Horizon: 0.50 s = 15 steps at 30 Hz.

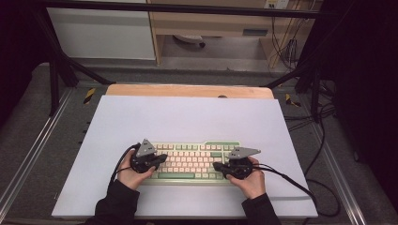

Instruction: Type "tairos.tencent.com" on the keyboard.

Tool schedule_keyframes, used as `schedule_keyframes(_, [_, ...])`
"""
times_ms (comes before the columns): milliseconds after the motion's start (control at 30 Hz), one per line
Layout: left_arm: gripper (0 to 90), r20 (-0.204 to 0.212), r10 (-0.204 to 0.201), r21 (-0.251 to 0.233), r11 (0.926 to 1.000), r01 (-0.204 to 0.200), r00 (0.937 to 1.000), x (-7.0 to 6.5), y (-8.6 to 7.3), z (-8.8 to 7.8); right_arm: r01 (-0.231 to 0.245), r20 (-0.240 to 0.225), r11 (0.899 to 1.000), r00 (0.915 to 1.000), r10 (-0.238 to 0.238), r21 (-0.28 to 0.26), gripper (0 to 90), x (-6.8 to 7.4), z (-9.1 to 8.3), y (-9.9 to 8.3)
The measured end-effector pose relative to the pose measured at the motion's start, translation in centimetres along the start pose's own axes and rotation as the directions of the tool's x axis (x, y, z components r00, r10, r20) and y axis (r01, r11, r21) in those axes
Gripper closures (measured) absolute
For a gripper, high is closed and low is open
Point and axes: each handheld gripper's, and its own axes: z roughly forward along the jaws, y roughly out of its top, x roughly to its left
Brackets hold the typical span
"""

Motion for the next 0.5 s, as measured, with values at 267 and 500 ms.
schedule_keyframes(267, [90.0,0.0,-0.005,0.004,1.0,0.005,1.0,0.2,-0.8,-0.9,-0.007,-0.005,1.0,1.0,0.007,-0.005,90.0,0.0,0.1,0.1])
schedule_keyframes(500, [90.0,-0.01,-0.017,0.0,0.9999,0.017,0.9998,0.6,-1.6,-1.8,-0.02,-0.004,1.0,0.9998,0.02,-0.011,90.0,0.0,-0.1,0.4])
